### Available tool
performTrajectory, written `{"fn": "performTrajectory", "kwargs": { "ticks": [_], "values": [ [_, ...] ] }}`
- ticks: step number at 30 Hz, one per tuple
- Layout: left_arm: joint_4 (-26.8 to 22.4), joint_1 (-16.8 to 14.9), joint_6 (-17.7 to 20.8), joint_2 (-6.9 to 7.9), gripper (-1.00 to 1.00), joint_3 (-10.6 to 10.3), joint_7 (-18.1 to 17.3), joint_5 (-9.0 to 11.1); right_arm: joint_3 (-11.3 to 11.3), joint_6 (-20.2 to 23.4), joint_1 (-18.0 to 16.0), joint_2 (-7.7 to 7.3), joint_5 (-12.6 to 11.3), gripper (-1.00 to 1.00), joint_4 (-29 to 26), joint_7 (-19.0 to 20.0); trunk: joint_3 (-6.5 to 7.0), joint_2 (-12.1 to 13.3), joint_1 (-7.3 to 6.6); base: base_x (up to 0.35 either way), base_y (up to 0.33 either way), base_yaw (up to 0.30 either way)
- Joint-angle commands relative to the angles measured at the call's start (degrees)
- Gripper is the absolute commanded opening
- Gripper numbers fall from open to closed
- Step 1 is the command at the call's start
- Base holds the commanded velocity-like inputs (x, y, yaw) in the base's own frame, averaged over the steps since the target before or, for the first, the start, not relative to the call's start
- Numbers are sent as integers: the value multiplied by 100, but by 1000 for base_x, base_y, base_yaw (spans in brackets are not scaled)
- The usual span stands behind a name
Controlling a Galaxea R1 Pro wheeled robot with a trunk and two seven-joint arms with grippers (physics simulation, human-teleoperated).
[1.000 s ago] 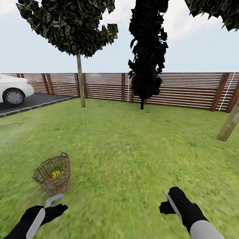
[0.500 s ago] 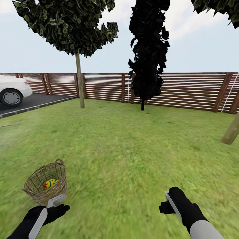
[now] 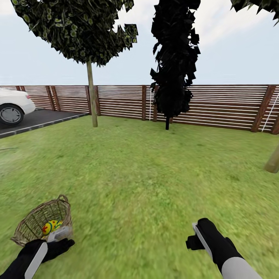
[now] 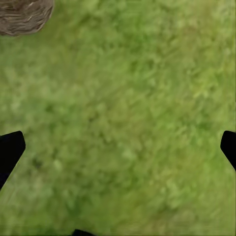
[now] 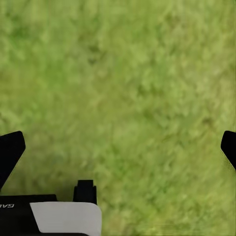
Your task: Take the three Easter eggs out of the wicker basket on the lawn in the garden, then place them on the lawn next to a single tree (choose any tree) so that all three eggs are next to the same tree and none are left in the basket.
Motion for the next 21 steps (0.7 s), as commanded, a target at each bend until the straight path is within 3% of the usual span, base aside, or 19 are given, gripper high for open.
{"fn": "performTrajectory", "kwargs": {
  "ticks": [1,4,6,8,14,21],
  "values": [
    [-10,-2,128,104,100,11,15,53,25,27,-3,-5,29,100,-6,12,-7,-3,3,330,0,0],
    [-20,-2,294,376,100,22,-19,71,28,27,-3,-4,29,100,-6,12,-7,-3,3,330,0,0],
    [-19,-2,349,589,100,22,-270,69,32,27,-3,-4,35,100,-6,12,-7,-3,3,327,0,0],
    [-17,-2,369,704,100,13,-583,54,33,27,-3,-4,40,100,-6,12,-7,-3,3,312,0,0],
    [-16,-2,384,804,100,2,-822,44,34,27,-3,-4,51,100,-6,12,-7,-3,3,154,0,0],
    [-25,-2,661,807,100,13,-832,44,34,27,-3,-4,58,100,-6,12,-7,-3,3,-64,2,0]
  ]
}}
